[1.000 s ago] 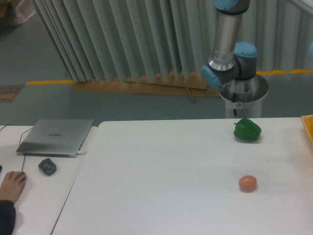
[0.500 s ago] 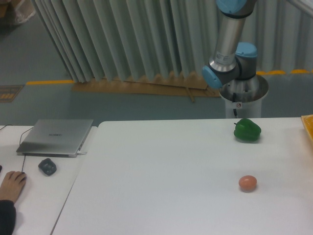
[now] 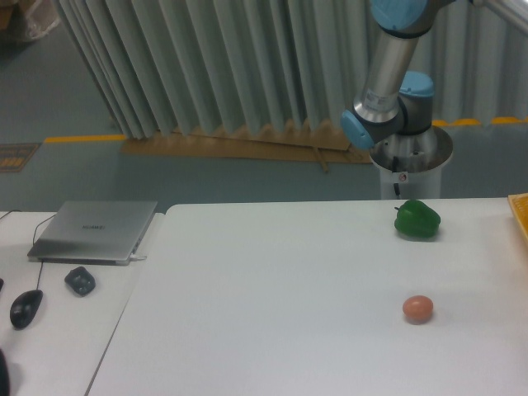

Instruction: Place the red pepper on the table

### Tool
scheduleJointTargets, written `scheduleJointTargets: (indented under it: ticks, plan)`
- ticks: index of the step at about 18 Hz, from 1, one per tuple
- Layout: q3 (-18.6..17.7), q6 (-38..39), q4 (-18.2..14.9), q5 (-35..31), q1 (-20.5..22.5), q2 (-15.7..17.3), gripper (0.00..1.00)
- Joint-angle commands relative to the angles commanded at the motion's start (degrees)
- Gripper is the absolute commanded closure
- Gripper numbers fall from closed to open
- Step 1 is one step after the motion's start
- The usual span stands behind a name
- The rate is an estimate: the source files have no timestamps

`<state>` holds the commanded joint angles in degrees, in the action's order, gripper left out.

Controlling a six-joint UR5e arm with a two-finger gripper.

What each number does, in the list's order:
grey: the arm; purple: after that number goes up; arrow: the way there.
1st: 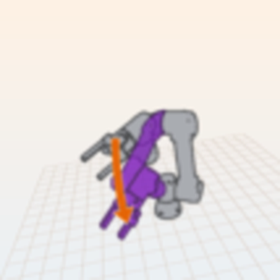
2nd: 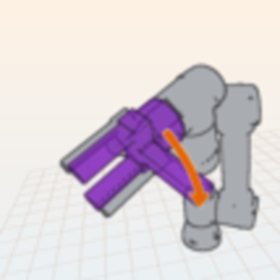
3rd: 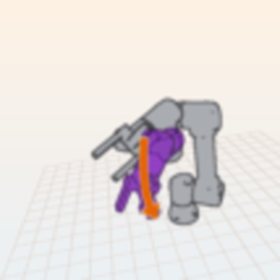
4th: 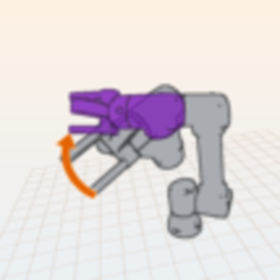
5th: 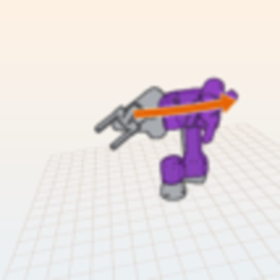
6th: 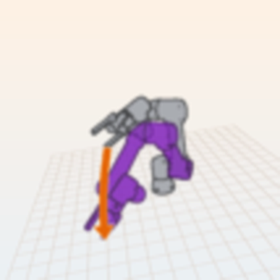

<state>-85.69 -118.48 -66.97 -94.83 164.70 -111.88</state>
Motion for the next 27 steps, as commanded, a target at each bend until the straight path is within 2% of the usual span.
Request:
scheduleJointTargets:
  ticks: [11, 14, 17, 19, 22, 25, 27]
  plan:
    - [-0.26, -6.06, 0.61, -0.35, -0.09, -0.79, 0.0]
    - [0.61, -7.46, 4.91, -1.22, -0.09, -4.12, 0.0]
    - [1.49, -11.16, 5.1, -4.21, -0.44, -5.09, 0.0]
    - [2.11, -10.81, 5.1, -4.13, -0.52, -5.36, 0.0]
    - [5.18, -8.89, 5.01, -0.27, -0.52, -6.24, 0.0]
    - [6.32, -4.68, 5.1, -0.26, -2.54, -7.55, 0.0]
    - [6.95, -4.92, 5.27, -0.26, -2.9, -8.69, 0.0]
